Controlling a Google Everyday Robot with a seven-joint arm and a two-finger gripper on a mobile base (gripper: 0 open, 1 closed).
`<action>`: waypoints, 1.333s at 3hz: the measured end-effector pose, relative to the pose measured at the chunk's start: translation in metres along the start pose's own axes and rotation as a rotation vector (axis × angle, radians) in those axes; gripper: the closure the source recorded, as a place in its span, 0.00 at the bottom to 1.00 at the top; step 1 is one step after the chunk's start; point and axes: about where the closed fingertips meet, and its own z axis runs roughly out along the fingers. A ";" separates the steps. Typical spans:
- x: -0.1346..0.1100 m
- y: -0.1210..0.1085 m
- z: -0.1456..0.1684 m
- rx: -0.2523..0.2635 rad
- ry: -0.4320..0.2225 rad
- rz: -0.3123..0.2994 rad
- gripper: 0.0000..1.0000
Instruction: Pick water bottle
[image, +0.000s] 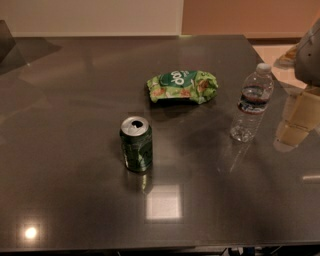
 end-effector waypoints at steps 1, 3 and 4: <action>0.000 0.000 0.000 0.000 0.000 0.000 0.00; -0.004 -0.026 0.001 0.022 -0.033 0.040 0.00; -0.009 -0.050 0.001 0.069 -0.060 0.074 0.00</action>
Offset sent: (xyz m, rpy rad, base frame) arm 0.0125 -0.0019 -0.0001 0.0339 0.0299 -0.0074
